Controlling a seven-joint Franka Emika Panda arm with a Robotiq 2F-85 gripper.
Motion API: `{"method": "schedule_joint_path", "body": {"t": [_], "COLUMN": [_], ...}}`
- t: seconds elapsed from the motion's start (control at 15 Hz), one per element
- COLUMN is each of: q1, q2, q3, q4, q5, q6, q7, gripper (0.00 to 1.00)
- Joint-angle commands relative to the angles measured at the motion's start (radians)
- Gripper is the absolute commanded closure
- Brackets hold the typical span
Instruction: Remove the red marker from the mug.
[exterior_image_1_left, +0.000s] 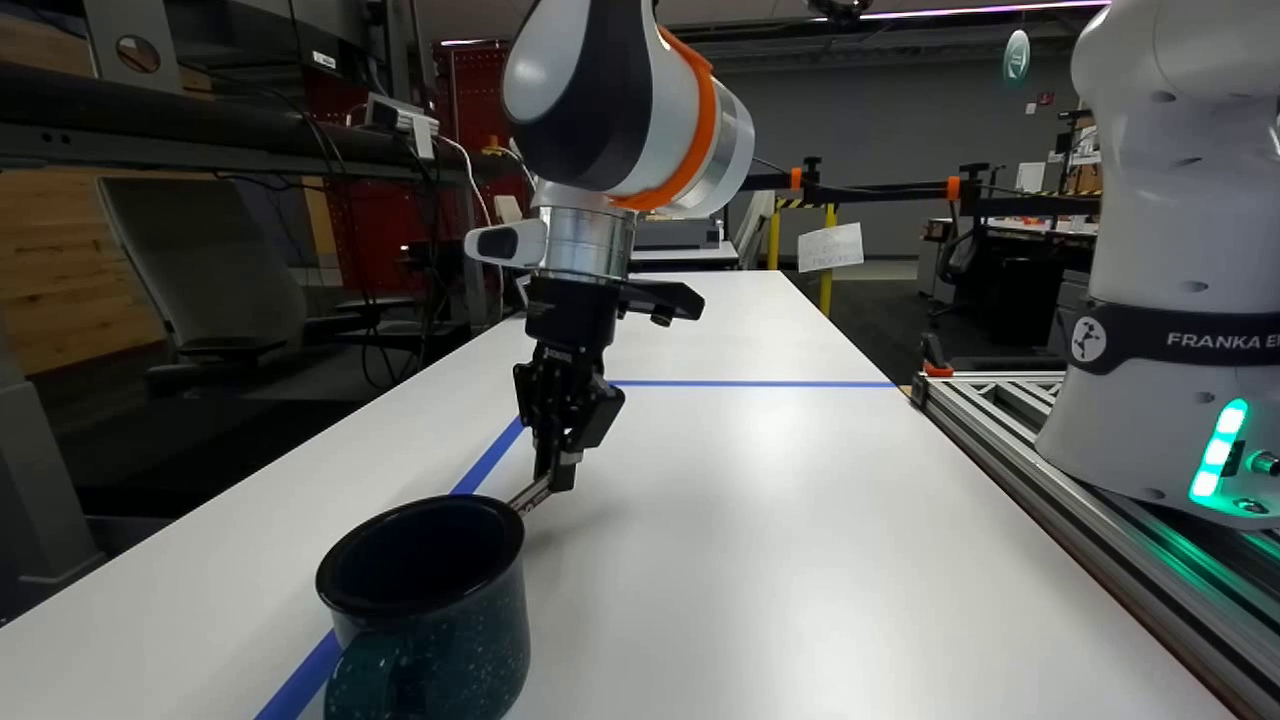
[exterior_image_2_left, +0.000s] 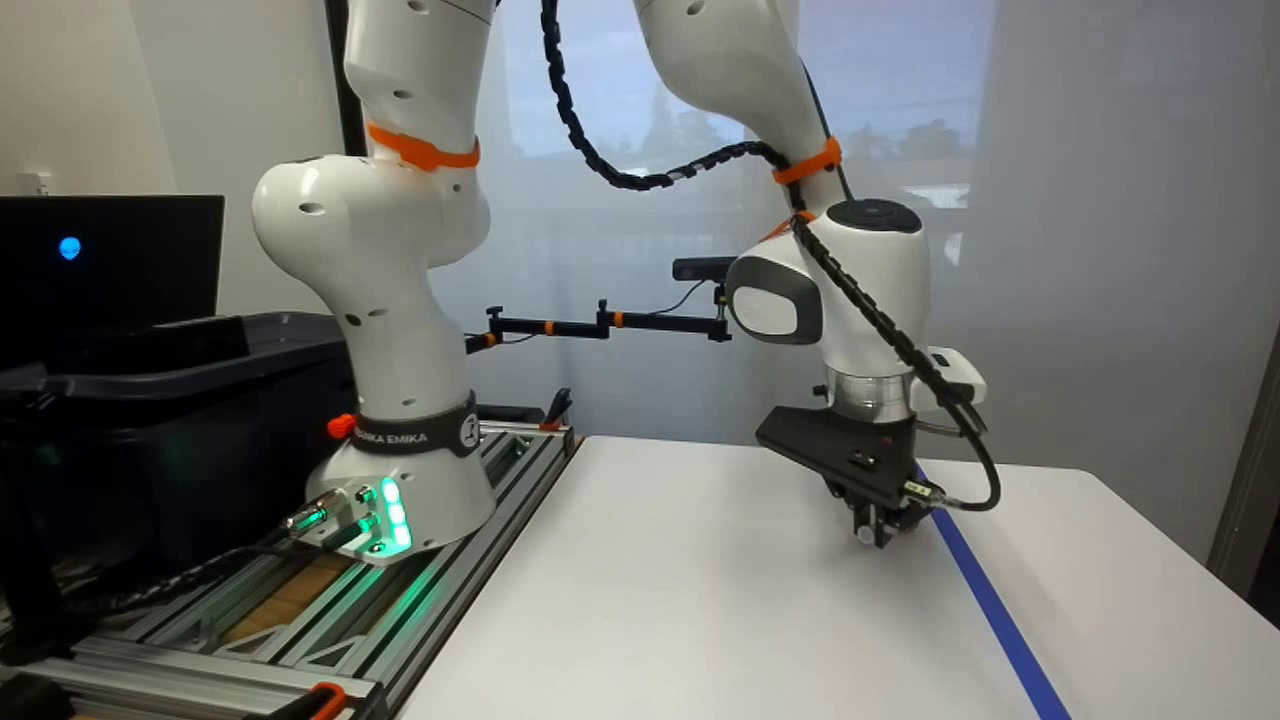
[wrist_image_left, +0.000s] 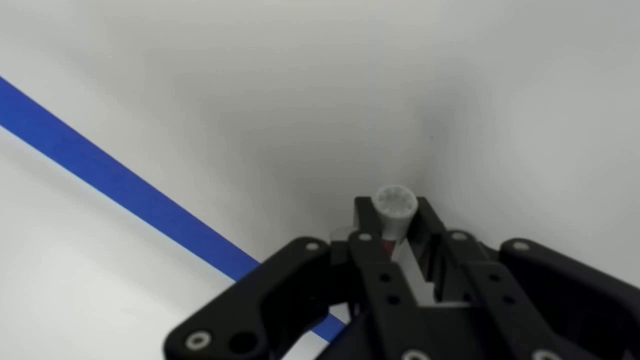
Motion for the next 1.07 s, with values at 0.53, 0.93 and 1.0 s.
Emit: {"method": "schedule_joint_path", "body": {"t": [0.53,0.93,1.0], "q1": [-0.007,0.037,0.036], "q2": [-0.243,-0.278,-0.271], "q3": [-0.026,-0.076,-0.080], "q4": [0.093,0.148,0.170], "q5": [-0.162,-0.289,-0.312], "q6": [-0.445,-0.407,-0.456], "q7": [0.308,0.748,0.820], "gripper": [0.00,0.00,0.00]}}
